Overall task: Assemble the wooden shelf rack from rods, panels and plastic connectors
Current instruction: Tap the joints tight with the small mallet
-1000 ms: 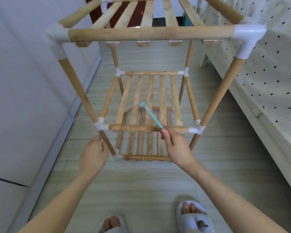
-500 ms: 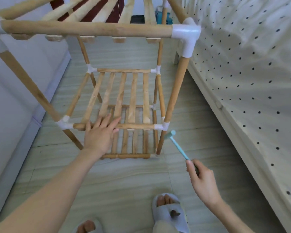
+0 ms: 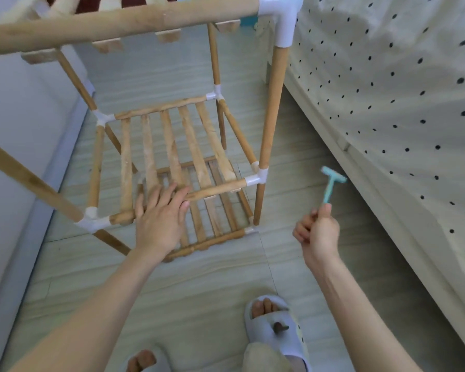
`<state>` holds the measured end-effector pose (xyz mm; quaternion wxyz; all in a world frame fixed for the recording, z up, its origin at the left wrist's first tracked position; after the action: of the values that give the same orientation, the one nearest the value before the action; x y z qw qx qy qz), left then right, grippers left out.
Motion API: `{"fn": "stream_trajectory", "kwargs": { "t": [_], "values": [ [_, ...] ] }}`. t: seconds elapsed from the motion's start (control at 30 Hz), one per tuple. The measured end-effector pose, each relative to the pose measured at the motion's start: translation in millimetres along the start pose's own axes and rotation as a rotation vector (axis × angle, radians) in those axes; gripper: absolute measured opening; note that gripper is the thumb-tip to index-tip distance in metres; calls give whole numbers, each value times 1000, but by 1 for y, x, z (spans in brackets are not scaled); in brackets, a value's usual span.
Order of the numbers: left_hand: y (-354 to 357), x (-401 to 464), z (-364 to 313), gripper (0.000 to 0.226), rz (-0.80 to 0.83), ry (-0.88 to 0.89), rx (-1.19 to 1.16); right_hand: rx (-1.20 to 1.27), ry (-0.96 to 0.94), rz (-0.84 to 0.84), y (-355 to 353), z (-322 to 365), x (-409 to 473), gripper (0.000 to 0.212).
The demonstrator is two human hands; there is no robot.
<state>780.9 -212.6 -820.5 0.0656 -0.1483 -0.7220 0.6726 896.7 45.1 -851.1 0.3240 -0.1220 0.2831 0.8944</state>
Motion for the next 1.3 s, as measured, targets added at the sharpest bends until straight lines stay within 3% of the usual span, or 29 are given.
{"fn": "stream_trajectory", "kwargs": {
  "t": [0.07,0.13,0.17,0.3,0.4,0.53,0.63,0.77,0.83,0.87,0.97,1.07,1.17,1.27,1.3],
  "values": [
    [1,0,-1,46,4,-7,-5,-46,-62,-79,-1,5,2,41],
    [0,-1,-1,46,-3,-10,-6,-284,67,133,19,-16,-3,42],
    [-1,-1,0,47,-2,-9,-9,-280,102,193,23,-22,-5,42],
    [-1,0,-1,47,19,-13,-10,-130,-21,-71,0,1,6,39],
    [-1,-1,0,46,11,-14,-24,-344,144,172,11,-11,4,39],
    [0,0,0,46,24,-14,-30,-230,8,-64,-9,10,12,39],
    [1,1,0,45,23,-18,-38,-403,122,206,8,0,12,39],
    [0,0,1,45,20,-15,-30,-394,14,-14,-5,19,18,41],
    [-1,0,1,45,18,-12,-32,-519,124,183,12,9,15,40],
    [-1,0,1,45,19,-9,-39,-499,146,205,14,5,16,39],
    [1,1,2,44,30,-11,-39,-455,36,32,5,23,21,41],
    [1,3,3,43,20,-10,-41,-559,85,227,20,14,14,39],
    [1,1,2,43,24,-5,-38,-497,0,68,9,17,12,42],
    [-3,-1,1,43,9,3,-24,-540,108,257,18,0,2,39],
    [-4,0,1,43,16,10,-15,-456,102,224,15,-1,2,37]
  ]
}}
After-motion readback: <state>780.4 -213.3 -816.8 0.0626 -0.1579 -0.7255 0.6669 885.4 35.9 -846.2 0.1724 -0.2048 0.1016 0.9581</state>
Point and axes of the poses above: each hand's wrist, its own x-axis towards the middle knuckle, its own y-axis out of the palm, z = x × y, the point moved 6 cm from there along x, towards the middle knuckle, and after that the axes turned 10 degrees about z, right-handed, at the moved point
